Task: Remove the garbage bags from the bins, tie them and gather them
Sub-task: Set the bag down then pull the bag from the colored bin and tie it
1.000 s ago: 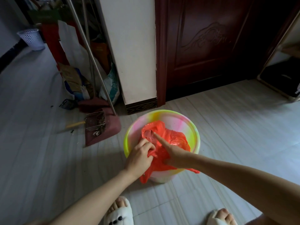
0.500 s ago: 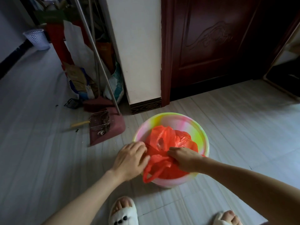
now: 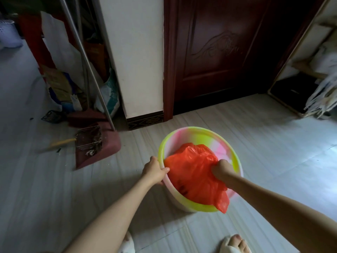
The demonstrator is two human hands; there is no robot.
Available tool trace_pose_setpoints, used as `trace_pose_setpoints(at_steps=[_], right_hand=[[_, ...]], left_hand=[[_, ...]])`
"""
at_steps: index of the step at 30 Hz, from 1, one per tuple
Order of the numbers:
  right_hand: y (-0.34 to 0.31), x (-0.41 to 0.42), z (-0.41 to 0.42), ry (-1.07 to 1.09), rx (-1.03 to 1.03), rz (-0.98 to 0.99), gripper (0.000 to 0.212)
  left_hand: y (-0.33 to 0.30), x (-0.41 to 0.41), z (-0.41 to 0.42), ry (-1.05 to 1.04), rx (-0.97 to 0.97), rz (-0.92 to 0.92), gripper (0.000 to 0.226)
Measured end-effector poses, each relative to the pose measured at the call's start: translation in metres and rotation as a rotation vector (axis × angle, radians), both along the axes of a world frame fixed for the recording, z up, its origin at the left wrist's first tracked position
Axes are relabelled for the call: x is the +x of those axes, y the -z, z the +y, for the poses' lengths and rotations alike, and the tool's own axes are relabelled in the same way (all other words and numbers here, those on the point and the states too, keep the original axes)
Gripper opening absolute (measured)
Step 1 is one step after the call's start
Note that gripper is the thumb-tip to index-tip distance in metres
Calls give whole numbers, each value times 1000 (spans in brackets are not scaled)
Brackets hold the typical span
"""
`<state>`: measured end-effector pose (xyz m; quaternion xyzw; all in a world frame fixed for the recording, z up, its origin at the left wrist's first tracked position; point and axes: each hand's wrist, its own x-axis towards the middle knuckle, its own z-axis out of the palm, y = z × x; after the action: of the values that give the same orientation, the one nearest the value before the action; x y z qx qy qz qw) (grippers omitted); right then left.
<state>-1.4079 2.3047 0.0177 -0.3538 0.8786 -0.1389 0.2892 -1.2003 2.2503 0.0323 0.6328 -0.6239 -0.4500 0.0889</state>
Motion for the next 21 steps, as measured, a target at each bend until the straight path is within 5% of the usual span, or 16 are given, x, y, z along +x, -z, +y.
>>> trace_pose_setpoints(at_steps=[4, 13, 21], right_hand=[[4, 0, -7, 91, -81, -46, 16], [0, 6, -22, -68, -51, 63, 23], [-31, 11, -28, 161, -207, -263, 25]], left_hand=[[-1, -7, -1, -78, 90, 15, 47], [9, -7, -8, -157, 256, 216, 35], [16, -10, 2, -251, 288, 383, 19]])
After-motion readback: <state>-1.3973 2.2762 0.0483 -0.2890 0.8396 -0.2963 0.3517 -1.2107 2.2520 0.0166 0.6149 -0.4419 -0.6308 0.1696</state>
